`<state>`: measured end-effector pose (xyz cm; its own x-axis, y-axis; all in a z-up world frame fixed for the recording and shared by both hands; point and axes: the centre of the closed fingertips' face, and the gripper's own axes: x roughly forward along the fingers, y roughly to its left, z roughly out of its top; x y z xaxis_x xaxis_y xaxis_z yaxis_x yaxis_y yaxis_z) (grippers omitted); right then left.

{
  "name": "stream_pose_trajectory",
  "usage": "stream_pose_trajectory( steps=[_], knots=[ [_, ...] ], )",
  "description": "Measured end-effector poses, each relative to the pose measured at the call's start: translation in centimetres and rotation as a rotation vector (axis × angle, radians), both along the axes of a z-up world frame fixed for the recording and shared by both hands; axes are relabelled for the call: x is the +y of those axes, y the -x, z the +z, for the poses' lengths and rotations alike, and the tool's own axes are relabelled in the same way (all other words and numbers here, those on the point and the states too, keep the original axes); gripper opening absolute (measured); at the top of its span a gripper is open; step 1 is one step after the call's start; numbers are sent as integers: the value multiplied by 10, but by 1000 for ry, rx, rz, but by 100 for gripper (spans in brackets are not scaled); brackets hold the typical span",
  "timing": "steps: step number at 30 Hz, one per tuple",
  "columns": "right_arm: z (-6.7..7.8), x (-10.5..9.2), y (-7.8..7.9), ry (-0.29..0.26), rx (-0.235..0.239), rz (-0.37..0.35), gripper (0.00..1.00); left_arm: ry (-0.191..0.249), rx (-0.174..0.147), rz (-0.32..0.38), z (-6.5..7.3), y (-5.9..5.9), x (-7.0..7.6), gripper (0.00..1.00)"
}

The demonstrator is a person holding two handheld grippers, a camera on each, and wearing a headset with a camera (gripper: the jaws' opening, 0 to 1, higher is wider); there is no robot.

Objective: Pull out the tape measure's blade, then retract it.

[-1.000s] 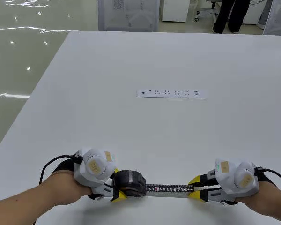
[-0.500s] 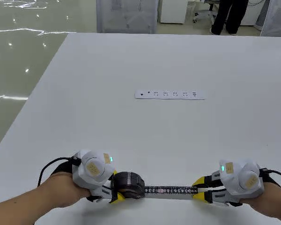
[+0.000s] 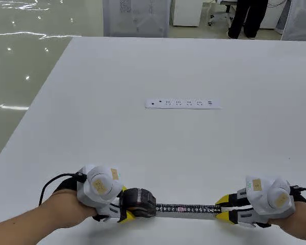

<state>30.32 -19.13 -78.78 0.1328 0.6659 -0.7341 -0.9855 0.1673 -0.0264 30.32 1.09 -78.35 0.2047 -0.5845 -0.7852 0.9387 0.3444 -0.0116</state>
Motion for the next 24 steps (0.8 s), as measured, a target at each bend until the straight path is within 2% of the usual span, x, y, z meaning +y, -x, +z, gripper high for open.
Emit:
stream_pose_trajectory(
  steps=[24],
  knots=[
    [3,-25,0,25,2,-11,11,-1,1,1,0,0,0,31]
  ],
)
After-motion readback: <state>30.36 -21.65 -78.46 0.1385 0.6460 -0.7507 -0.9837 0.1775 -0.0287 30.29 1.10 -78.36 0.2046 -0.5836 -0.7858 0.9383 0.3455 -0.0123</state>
